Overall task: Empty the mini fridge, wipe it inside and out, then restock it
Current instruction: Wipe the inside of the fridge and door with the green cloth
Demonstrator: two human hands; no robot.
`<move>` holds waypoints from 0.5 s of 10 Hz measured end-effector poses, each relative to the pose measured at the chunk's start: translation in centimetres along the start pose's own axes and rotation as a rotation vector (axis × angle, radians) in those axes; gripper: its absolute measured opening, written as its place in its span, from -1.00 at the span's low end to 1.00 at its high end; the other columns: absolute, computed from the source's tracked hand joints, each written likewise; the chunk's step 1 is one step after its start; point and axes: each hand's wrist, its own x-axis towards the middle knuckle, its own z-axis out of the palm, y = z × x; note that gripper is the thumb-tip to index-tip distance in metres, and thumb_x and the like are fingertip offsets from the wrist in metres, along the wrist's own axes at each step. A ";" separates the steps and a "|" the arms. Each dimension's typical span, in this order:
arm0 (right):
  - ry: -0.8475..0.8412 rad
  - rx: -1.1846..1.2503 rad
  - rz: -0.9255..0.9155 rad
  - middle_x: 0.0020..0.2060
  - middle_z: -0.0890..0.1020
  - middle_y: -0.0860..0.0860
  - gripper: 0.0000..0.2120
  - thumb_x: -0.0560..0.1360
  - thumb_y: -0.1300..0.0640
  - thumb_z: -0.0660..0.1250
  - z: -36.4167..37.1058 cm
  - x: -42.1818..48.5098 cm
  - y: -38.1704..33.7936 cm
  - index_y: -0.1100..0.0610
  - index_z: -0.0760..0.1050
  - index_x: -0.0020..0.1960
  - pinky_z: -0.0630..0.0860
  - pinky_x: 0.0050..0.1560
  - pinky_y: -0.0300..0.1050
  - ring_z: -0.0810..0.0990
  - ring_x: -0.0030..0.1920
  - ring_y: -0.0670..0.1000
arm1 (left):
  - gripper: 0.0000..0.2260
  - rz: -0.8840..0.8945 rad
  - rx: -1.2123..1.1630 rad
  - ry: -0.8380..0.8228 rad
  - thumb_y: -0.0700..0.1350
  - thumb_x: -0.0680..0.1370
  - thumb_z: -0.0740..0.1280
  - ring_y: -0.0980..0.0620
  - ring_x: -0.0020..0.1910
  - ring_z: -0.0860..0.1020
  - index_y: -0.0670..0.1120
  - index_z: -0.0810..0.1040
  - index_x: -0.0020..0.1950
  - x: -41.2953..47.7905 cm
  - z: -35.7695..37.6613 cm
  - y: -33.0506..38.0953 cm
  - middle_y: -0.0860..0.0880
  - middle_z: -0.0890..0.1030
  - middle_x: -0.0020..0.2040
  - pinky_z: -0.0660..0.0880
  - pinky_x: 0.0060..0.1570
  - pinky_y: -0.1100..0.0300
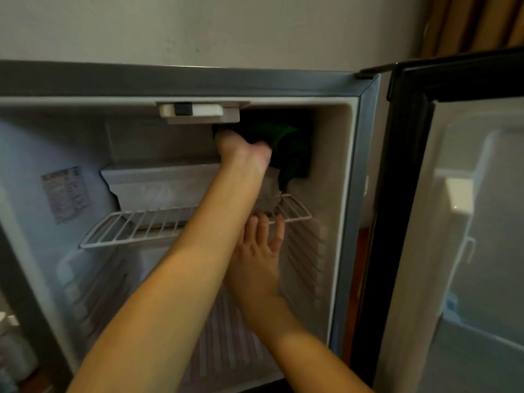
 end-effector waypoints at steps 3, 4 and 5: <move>-0.103 0.131 0.030 0.26 0.54 0.09 -0.49 0.40 -0.07 0.29 0.8 -0.5 -1.0 0.04 0.48 0.32 -0.32 0.45 0.28 0.36 0.37 0.28 | -0.66 -0.182 -0.159 -0.119 -0.06 0.63 0.07 -0.23 0.22 0.48 -0.22 0.50 0.23 -2.9 0.2 -2.1 -0.24 0.57 0.00 0.39 0.01 -0.03; 0.004 0.020 -0.003 0.13 0.61 0.11 -0.53 0.35 -0.06 0.35 0.1 -0.2 -0.3 0.06 0.57 0.22 -0.15 0.43 0.24 0.42 0.29 0.27 | -0.61 -0.022 -0.185 0.022 -0.09 0.66 -0.01 -0.19 0.38 0.36 -0.17 0.38 0.41 -0.5 0.8 -1.1 -0.24 0.46 0.32 0.33 0.23 0.02; -0.009 -0.026 0.003 0.09 0.59 0.10 -0.48 0.28 -0.03 0.49 0.0 0.1 -0.1 0.11 0.58 0.21 -0.14 0.42 0.25 0.32 0.28 0.21 | -0.61 0.047 -0.190 0.054 -0.08 0.68 -0.04 -0.17 0.40 0.34 -0.17 0.36 0.43 1.0 0.6 -0.4 -0.20 0.40 0.41 0.30 0.29 0.08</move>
